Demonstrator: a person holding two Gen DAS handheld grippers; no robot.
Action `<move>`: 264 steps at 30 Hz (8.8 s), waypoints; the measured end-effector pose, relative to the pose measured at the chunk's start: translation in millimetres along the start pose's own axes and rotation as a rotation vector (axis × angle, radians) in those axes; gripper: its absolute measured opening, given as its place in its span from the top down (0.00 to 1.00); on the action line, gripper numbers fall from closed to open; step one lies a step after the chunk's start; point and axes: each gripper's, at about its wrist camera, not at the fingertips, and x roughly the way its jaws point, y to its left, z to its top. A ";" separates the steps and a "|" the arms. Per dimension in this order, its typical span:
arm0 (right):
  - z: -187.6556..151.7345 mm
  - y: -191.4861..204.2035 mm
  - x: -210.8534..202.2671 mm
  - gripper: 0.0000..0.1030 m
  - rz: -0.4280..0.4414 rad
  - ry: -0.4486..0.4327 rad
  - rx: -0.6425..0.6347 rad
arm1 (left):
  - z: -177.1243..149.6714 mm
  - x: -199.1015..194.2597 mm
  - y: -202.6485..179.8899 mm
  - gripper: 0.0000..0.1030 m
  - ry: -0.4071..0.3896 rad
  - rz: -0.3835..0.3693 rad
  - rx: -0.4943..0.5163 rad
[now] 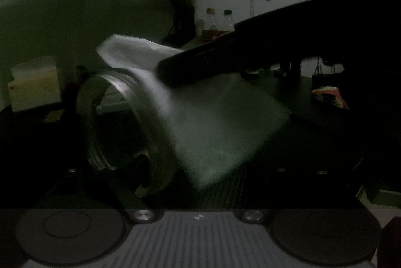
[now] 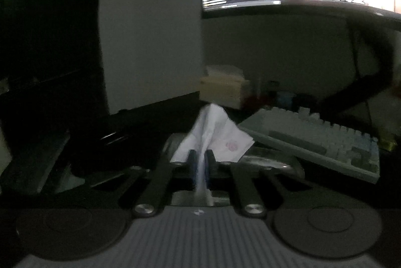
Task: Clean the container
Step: 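Rub the tissue along the jar's outer wall with the right tool, then turn the jar with the left tool while the right tool wipes its wall, then press the tissue on the jar body near the rim with the right tool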
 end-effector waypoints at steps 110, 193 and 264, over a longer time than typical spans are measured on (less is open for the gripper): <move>-23.7 -90.7 -41.3 0.81 0.003 -0.196 0.280 | 27.8 22.9 -32.5 0.80 0.046 0.234 0.168; -33.4 -75.6 -21.5 0.86 -0.021 -0.186 0.257 | -4.6 -2.8 -38.4 0.11 0.049 0.014 0.026; -23.0 -80.5 -29.4 0.82 0.100 -0.151 0.283 | 16.7 -11.2 -26.5 0.82 0.059 0.079 -0.133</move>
